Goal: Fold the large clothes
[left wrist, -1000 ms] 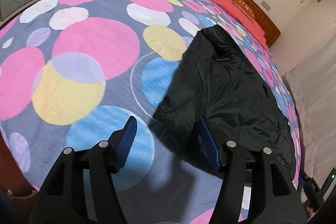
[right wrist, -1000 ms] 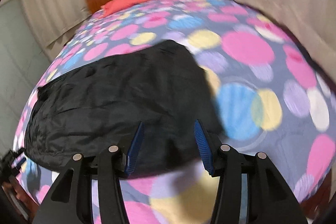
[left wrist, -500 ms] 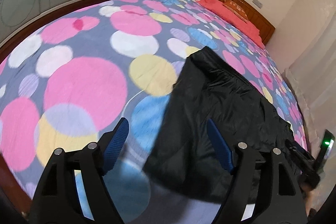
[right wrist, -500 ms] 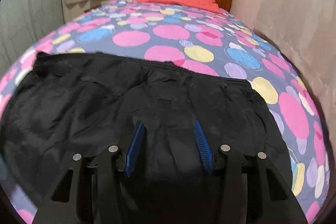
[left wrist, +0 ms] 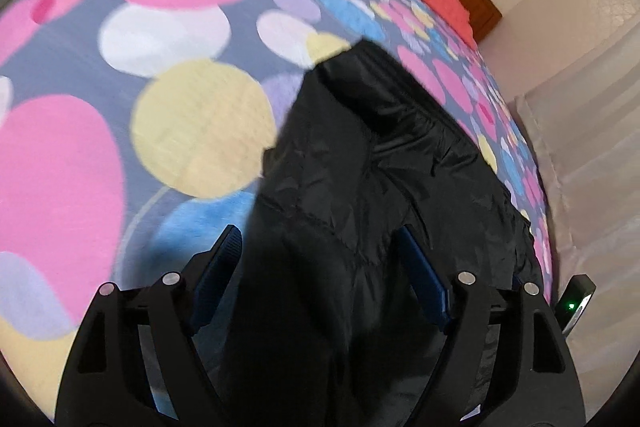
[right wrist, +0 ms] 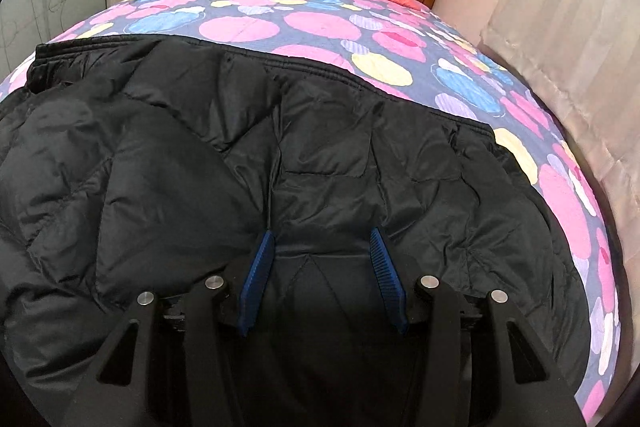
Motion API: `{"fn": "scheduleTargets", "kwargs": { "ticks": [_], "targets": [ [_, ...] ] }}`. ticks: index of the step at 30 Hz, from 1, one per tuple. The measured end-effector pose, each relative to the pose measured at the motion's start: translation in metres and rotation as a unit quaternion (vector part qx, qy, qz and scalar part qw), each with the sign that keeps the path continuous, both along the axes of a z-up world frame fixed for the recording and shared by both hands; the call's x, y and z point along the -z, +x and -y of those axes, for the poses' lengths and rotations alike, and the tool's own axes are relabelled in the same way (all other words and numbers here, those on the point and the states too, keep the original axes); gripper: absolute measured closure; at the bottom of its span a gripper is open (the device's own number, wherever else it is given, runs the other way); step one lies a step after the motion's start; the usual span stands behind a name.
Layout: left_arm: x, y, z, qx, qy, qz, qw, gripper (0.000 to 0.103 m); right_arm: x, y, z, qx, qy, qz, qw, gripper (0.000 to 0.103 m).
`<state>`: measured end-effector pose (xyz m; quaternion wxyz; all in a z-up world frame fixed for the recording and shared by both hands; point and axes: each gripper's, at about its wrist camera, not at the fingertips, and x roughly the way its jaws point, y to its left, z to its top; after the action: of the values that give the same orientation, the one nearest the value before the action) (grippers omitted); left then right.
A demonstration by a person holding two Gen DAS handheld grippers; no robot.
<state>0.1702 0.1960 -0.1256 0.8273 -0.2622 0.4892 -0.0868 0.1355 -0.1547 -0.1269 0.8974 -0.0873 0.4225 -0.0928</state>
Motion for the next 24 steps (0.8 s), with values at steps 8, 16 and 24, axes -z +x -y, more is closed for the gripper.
{"fn": "scheduleTargets", "kwargs": {
  "ticks": [8,16,24],
  "targets": [
    [0.028,0.017,0.018,0.041,-0.016,-0.012,0.9990,0.023,0.002,0.000,0.001,0.001,0.006,0.005,1.000,0.053],
    [0.030,0.014,0.023,0.068,-0.040,-0.001,0.9969,0.063,0.003,0.002,0.003,0.002,0.012,0.005,1.000,0.052],
    [0.004,0.003,0.039,0.082,-0.002,0.024,0.9964,0.083,0.003,0.003,0.002,0.002,0.015,0.006,1.000,0.052]
  ]
}}
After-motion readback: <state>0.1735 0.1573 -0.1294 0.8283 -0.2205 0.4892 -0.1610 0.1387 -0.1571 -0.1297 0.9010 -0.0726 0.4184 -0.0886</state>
